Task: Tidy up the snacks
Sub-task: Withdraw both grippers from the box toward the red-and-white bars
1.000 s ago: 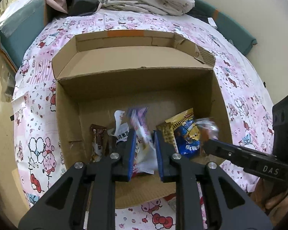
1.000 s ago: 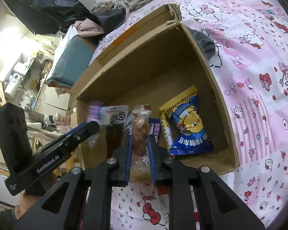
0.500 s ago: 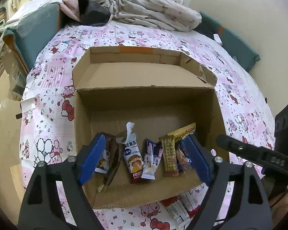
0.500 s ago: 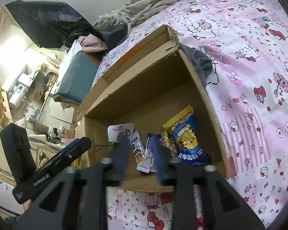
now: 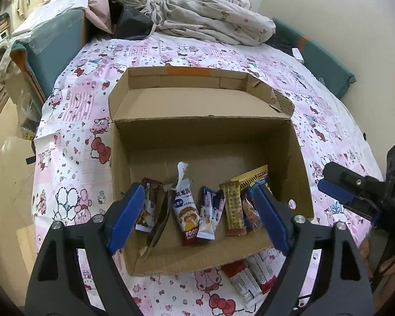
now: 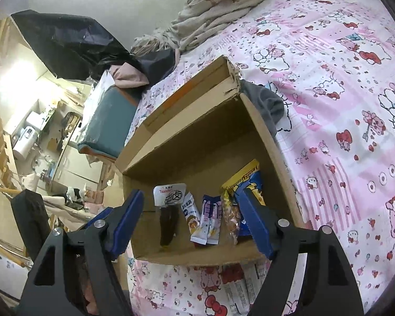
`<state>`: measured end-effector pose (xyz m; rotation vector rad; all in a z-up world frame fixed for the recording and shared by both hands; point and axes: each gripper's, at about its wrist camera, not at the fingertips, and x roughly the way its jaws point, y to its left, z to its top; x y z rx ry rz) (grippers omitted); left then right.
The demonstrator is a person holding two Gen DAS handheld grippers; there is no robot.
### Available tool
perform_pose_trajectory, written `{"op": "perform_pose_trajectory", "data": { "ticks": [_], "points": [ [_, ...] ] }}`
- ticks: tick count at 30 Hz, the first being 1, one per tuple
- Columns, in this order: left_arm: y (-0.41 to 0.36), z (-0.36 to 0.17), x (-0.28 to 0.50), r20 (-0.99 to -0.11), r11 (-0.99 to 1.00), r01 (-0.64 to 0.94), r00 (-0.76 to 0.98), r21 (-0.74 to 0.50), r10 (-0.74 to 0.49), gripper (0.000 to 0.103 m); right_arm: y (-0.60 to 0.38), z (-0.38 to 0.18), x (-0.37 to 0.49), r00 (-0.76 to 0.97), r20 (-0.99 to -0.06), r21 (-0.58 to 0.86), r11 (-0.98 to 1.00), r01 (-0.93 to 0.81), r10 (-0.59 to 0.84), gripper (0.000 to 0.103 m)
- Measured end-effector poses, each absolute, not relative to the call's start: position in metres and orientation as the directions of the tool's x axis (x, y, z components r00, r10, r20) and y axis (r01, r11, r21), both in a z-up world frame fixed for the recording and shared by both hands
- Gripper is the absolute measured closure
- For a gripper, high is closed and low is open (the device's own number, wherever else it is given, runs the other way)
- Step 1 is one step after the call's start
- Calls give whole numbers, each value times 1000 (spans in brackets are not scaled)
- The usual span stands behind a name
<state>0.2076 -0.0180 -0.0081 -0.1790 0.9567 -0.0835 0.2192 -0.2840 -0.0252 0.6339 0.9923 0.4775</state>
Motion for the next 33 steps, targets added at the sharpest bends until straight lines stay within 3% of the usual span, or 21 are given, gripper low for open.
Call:
{"op": "perform_pose_trajectory", "data": {
  "ticks": [14,22,27,33],
  "points": [
    [-6,-18,161,-836,969,-43,516,-243,-187,18,-300,-28,175,459,-693,618,786,-21,556,25],
    [-1,-33,141,-873,965,-83,451,-248,-186,18,-304,-52,155,385,-754,597,800,60,533,25],
    [1,-42,130,-893,969,-103,419,-223,-161,18,-301,-78,150,279,-846,499,858,120,453,25],
    [9,-61,116,-915,956,-167,366,-241,-167,18,-310,-96,151,224,-884,451,873,187,409,25]
  ]
}}
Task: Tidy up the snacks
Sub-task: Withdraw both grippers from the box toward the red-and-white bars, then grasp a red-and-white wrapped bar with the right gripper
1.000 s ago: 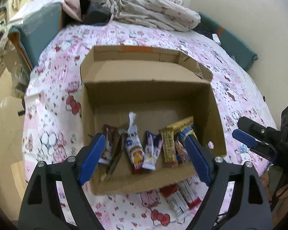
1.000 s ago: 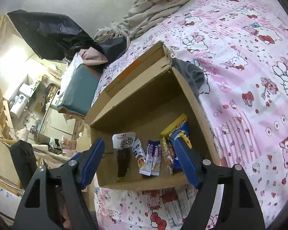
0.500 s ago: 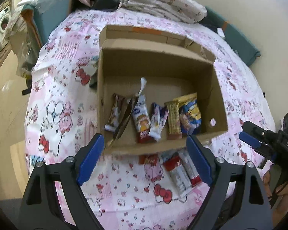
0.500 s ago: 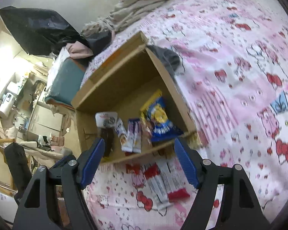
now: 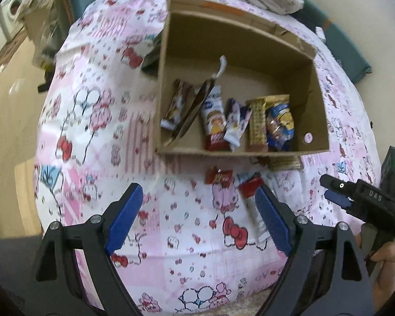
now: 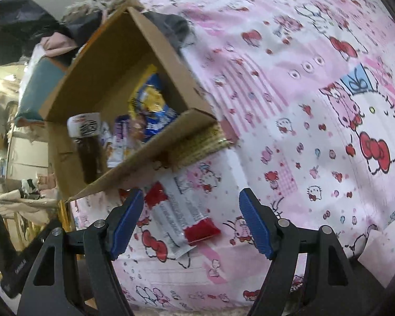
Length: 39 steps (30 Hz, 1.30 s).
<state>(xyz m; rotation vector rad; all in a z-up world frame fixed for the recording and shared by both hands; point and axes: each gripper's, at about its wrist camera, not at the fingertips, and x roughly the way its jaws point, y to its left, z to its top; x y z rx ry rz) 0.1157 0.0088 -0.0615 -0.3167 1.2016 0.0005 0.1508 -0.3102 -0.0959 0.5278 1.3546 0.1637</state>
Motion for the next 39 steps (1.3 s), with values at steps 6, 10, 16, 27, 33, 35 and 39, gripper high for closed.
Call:
{"op": "perform_pose_trajectory", "data": {
  "ticks": [6,10,16,27,33,35,39],
  "points": [
    [8,-72,115,-923,950,-197,349,-241,-162,18,-293,-116,154,124,-926,372,916,151,356,29],
    [5,-74,117,-927,954,-199,344,-225,-147,18,-269,-130,160,74,-941,334,940,73,329,39],
    [5,-80,118,-933,953,-200,328,-225,-151,18,-241,-152,163,5,-966,258,966,-31,259,42],
    [15,-95,114,-953,953,-246,286,-176,-102,18,-177,-146,129,-28,-950,306,906,-294,312,70],
    [4,-121,111,-973,960,-236,207,-151,-102,18,-210,-130,135,48,-949,299,936,-186,313,70],
    [-5,-132,108,-978,959,-230,166,-163,-127,18,-221,-128,138,64,-944,314,940,-137,324,70],
    [-17,-152,98,-973,930,-291,104,-227,-205,18,-232,-123,142,89,-938,328,940,-94,336,70]
  ]
}}
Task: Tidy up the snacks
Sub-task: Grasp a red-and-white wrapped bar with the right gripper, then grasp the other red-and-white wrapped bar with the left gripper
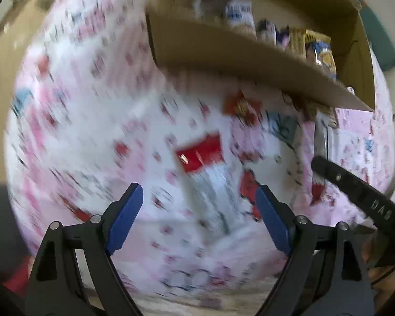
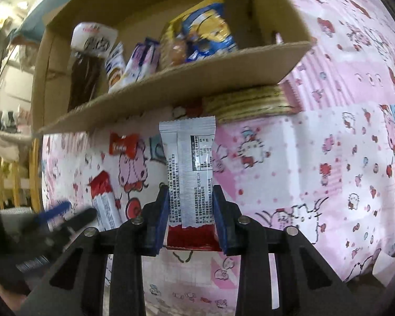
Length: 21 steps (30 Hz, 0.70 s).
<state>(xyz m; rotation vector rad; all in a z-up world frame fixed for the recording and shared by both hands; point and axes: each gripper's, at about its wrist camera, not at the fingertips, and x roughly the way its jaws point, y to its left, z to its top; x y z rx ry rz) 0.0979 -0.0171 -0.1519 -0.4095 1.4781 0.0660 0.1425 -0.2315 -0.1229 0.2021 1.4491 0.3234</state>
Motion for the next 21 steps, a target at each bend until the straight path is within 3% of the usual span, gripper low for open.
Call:
{"op": "perform_pose_trajectory", "data": {
  "ticks": [7,9,10,11,13,21],
  "points": [
    [-48,-173,100,-994,971,-214,42,-105,-98,19,-234,-121,149,104,-930,348,935,-68,353,70],
    [-51,-172,100,-997,980,-188,46,-69,-61,36,-237,-118,150,104,-927,353,933,-71,359,70],
    [-51,-169,100,-997,981,-182,53,-65,-56,67,-239,-117,150,105,-927,354,933,-72,360,70],
    [-52,-167,101,-997,984,-167,49,-61,-54,77,-238,-117,150,103,-927,354,932,-74,360,70],
    [-50,-163,103,-993,980,-164,55,-111,-104,77,-237,-117,149,98,-925,361,930,-76,367,70],
    [-29,-151,100,-993,976,-196,89,-91,-75,77,-224,-118,148,101,-920,369,925,-92,378,70]
  ]
}}
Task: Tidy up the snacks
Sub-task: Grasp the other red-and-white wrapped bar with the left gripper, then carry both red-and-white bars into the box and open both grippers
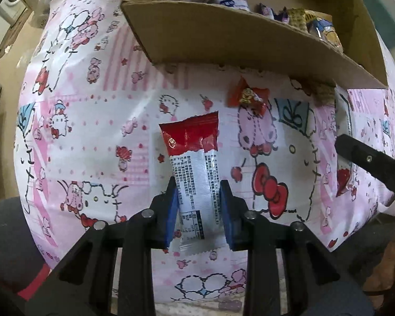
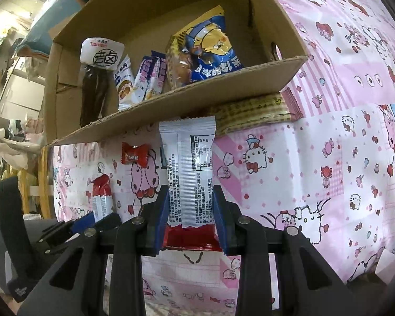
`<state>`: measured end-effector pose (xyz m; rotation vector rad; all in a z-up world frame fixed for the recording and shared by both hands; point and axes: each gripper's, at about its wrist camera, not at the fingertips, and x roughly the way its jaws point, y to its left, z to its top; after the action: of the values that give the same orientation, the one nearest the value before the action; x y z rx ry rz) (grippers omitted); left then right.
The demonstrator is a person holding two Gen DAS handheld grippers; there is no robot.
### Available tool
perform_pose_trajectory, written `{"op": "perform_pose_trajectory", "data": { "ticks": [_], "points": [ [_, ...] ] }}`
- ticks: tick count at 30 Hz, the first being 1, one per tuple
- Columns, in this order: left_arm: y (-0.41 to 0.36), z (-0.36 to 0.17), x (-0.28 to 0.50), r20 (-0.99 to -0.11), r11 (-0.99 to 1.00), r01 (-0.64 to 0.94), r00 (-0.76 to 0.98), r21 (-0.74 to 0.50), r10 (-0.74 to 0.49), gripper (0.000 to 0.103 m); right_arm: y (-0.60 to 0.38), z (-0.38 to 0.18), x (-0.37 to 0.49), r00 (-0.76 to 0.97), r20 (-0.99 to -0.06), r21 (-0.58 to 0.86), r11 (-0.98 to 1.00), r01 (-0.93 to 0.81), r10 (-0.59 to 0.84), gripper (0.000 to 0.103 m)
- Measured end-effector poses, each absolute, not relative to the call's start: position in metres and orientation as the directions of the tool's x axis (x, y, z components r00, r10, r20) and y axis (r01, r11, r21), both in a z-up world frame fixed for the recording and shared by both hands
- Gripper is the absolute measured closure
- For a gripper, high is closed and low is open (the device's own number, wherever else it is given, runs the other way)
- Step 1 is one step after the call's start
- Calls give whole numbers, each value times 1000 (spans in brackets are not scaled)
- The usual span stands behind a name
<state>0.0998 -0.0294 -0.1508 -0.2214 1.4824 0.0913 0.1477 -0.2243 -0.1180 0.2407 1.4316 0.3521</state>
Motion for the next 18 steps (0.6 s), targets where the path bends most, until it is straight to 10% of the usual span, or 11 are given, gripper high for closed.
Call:
{"op": "perform_pose_trajectory", "data": {
  "ticks": [18],
  "points": [
    [60,-65,76,-969,943,-297,232,-150,-81,77,-223,-62,130,160,-797,553,810,-194,582,70]
  ]
}}
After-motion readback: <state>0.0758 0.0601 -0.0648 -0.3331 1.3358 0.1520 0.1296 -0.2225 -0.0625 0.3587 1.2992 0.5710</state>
